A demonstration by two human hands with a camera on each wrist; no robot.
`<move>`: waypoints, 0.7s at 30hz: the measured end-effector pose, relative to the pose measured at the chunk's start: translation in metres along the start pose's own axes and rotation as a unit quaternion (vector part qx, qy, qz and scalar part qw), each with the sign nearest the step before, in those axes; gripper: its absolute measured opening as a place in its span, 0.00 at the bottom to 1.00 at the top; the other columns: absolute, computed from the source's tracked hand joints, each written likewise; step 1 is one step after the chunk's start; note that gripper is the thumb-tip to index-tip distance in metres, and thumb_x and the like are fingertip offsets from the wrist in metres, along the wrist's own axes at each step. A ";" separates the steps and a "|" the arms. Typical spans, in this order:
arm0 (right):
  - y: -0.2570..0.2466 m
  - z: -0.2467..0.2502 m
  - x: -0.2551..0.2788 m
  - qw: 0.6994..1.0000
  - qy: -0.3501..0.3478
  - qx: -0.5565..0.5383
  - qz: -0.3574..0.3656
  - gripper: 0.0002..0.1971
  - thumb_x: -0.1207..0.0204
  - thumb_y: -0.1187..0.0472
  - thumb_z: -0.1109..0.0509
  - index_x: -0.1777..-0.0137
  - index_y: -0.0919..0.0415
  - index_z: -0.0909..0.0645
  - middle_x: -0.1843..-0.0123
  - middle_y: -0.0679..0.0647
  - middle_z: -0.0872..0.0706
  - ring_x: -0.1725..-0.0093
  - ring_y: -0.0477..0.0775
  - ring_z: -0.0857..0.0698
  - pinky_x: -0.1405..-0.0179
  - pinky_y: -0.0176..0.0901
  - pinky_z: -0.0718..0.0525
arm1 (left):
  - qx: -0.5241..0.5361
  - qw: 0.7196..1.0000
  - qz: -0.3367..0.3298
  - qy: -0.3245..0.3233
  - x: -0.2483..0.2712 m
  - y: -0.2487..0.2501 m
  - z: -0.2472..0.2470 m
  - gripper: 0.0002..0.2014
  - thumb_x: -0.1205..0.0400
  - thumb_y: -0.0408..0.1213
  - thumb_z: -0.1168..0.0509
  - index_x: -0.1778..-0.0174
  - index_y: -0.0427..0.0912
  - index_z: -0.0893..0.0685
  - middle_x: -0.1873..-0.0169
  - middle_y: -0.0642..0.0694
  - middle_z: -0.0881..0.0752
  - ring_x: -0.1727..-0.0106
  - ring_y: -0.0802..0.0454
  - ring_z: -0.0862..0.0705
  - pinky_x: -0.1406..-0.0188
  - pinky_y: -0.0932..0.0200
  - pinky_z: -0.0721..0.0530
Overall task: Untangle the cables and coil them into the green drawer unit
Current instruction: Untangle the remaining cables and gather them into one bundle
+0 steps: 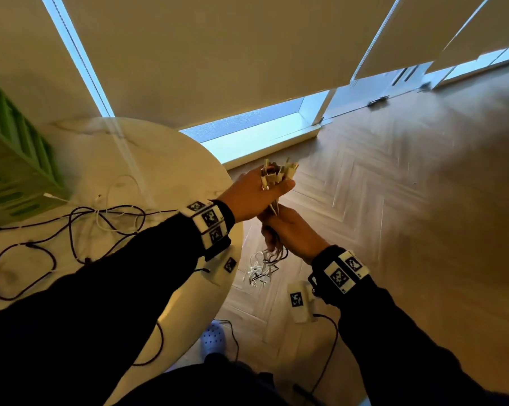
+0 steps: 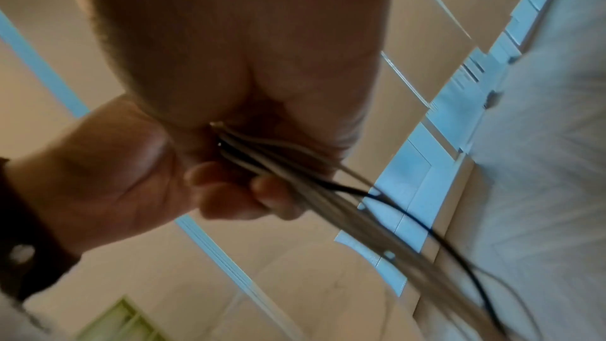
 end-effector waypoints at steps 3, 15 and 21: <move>-0.004 0.002 -0.011 0.999 0.019 0.030 -0.035 0.17 0.10 0.50 0.44 0.60 0.55 0.27 0.68 0.53 0.19 0.67 0.50 0.20 0.57 0.45 0.22 | 0.113 0.992 -0.042 -0.036 -0.006 -0.005 -0.004 0.15 0.15 0.49 0.30 0.35 0.49 0.15 0.40 0.53 0.11 0.37 0.56 0.15 0.31 0.50 0.19; -0.048 0.008 0.009 0.956 0.047 -0.288 -0.024 0.22 0.12 0.52 0.39 0.69 0.59 0.27 0.69 0.56 0.23 0.62 0.53 0.21 0.48 0.52 0.26 | -0.011 0.976 -0.069 -0.207 0.009 -0.070 -0.052 0.28 0.19 0.50 0.27 0.28 0.37 0.22 0.39 0.47 0.18 0.38 0.49 0.20 0.34 0.50 0.21; -0.062 0.016 0.038 0.992 0.068 -0.106 0.018 0.26 0.10 0.50 0.45 0.72 0.50 0.24 0.62 0.44 0.13 0.46 0.49 0.15 0.29 0.51 0.29 | -0.085 0.988 -0.088 0.094 -0.053 -0.100 -0.034 0.24 0.19 0.55 0.42 0.44 0.40 0.11 0.50 0.43 0.10 0.49 0.41 0.13 0.43 0.47 0.16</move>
Point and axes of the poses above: each hand's wrist, its own x-axis away from the middle knuckle, its own z-axis out of the back of the hand, y = z × x, the point moved 1 cm from there along -x, towards the middle knuckle
